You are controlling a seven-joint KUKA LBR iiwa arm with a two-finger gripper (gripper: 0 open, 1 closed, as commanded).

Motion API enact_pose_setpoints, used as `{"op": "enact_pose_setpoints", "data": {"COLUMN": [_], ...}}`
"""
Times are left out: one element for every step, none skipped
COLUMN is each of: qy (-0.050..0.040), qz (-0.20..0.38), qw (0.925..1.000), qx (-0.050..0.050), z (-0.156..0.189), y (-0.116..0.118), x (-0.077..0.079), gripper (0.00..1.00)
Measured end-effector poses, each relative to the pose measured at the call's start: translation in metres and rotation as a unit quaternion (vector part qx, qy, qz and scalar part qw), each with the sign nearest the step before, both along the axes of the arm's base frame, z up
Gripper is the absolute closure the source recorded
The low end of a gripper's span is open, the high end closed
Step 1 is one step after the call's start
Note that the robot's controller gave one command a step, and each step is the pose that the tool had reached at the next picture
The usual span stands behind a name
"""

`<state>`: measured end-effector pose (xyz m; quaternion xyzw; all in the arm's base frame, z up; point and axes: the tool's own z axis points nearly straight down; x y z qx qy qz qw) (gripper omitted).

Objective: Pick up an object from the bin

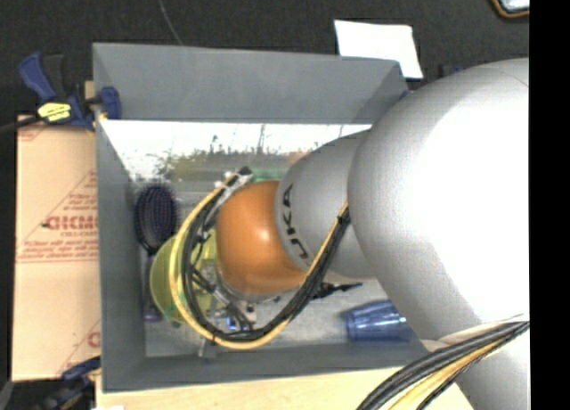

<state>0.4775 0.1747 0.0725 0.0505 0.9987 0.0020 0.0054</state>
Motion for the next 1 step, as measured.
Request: {"op": "enact_pose_setpoints", "data": {"qy": [0.0031], "qz": [0.249], "qw": [0.9684], "qx": [-0.005], "z": [-0.0015], "y": [-0.0365], "x": [0.0465], "gripper": [0.0]}}
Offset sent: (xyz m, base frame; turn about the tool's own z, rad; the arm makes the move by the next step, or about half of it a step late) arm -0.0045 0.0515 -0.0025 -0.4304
